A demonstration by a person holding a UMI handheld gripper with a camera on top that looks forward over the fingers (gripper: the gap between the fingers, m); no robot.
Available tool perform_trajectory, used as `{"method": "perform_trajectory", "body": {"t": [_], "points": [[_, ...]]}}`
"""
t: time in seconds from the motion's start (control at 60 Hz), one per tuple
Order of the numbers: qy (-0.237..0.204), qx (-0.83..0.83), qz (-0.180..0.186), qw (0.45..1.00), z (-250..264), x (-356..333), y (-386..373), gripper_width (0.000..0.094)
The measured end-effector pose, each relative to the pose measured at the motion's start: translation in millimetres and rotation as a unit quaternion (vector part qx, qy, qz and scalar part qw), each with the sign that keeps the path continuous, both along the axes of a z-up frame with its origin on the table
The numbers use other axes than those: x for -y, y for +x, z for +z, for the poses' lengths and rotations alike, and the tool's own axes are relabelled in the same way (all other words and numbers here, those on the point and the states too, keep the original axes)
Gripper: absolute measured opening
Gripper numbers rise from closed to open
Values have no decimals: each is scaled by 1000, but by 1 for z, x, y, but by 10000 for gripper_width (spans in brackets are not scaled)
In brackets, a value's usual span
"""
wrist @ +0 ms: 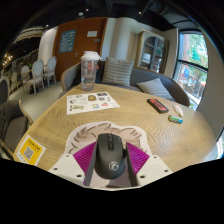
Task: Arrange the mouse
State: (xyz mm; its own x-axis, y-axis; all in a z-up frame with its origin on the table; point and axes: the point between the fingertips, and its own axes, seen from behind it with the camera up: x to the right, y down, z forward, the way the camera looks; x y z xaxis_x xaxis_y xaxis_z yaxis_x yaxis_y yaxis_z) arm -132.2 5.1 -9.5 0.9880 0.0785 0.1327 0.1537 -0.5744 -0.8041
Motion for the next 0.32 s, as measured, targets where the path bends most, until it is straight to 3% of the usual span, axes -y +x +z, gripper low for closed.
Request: {"method": "perform_trajectory", "body": {"t": [0.033, 0.1, 0.133, 0.317], "points": [[-3, -11, 17, 1000, 0, 4, -5, 598], [7, -29, 34, 999, 9, 13, -7, 877], [19, -30, 37, 999, 17, 20, -3, 839], [80, -54, 71, 993, 65, 82, 20, 856]]}}
